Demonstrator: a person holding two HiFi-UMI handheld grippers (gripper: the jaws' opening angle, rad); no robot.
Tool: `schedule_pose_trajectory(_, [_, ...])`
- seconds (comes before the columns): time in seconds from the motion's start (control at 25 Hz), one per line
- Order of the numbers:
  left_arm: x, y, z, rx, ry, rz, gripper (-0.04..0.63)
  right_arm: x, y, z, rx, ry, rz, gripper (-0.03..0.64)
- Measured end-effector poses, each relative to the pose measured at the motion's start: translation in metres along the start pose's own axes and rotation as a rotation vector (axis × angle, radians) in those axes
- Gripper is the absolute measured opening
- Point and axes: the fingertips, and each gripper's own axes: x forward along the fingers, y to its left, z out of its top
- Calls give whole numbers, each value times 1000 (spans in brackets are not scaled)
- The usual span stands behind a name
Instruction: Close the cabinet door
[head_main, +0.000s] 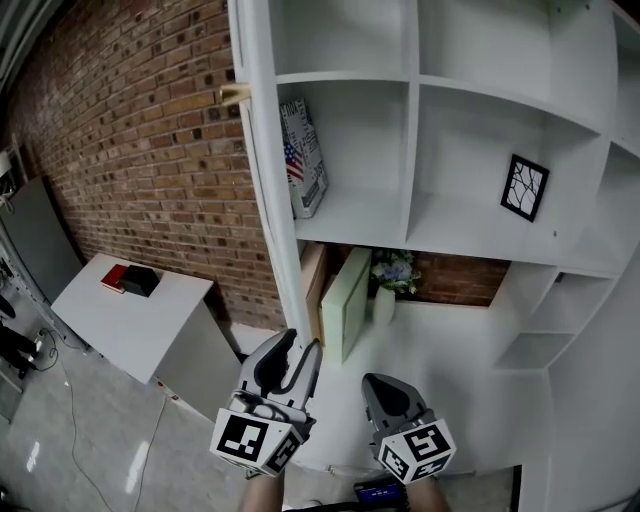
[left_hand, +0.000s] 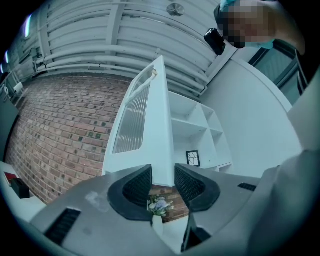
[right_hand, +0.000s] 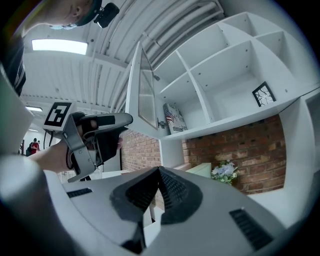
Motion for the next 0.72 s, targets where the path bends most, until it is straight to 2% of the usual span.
schedule_pose_trajectory(0.36, [20,-12,-9,36,7,-6,144,-7,-24,1,0,-2,-36,1])
schedule_pose_trajectory(0.72, [41,-23,-12,28,28,-17,144,-11,-44,7,0,-11,-52,1])
